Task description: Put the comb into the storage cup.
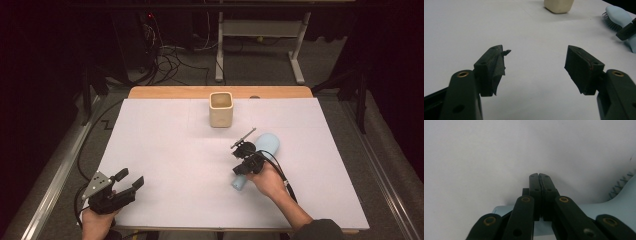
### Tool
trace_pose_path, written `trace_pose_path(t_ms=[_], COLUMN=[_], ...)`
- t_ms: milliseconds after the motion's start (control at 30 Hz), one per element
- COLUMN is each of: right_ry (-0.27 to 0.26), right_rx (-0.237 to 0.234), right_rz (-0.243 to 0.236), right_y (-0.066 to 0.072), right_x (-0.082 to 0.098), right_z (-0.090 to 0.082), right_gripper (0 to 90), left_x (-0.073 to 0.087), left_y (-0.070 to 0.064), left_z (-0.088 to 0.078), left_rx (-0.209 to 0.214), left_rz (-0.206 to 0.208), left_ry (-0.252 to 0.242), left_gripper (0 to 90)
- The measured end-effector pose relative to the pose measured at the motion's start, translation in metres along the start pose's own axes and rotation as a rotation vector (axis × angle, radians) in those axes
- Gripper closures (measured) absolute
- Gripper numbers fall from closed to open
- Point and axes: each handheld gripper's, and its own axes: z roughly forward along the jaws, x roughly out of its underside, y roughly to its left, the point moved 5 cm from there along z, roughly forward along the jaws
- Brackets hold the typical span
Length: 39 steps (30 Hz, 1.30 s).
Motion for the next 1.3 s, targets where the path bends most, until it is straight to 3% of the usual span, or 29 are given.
trace_pose_path(t_ms=[733, 1300], right_ry=[0.008, 0.008], right_rx=[0.013, 0.016], right_rz=[-0.02, -0.027], right_y=[0.006, -0.001], right_x=[0.019, 0.036], right_z=[-0.004, -0.011], right_gripper=[90.0, 90.0], left_x=[0.0, 0.001], left_y=[0.0, 0.0], left_z=[0.0, 0.0], left_rx=[0.003, 0.001], left_rz=[-0.005, -0.007], left_ry=[-0.001, 0.0], left_gripper=[32.8, 32.8])
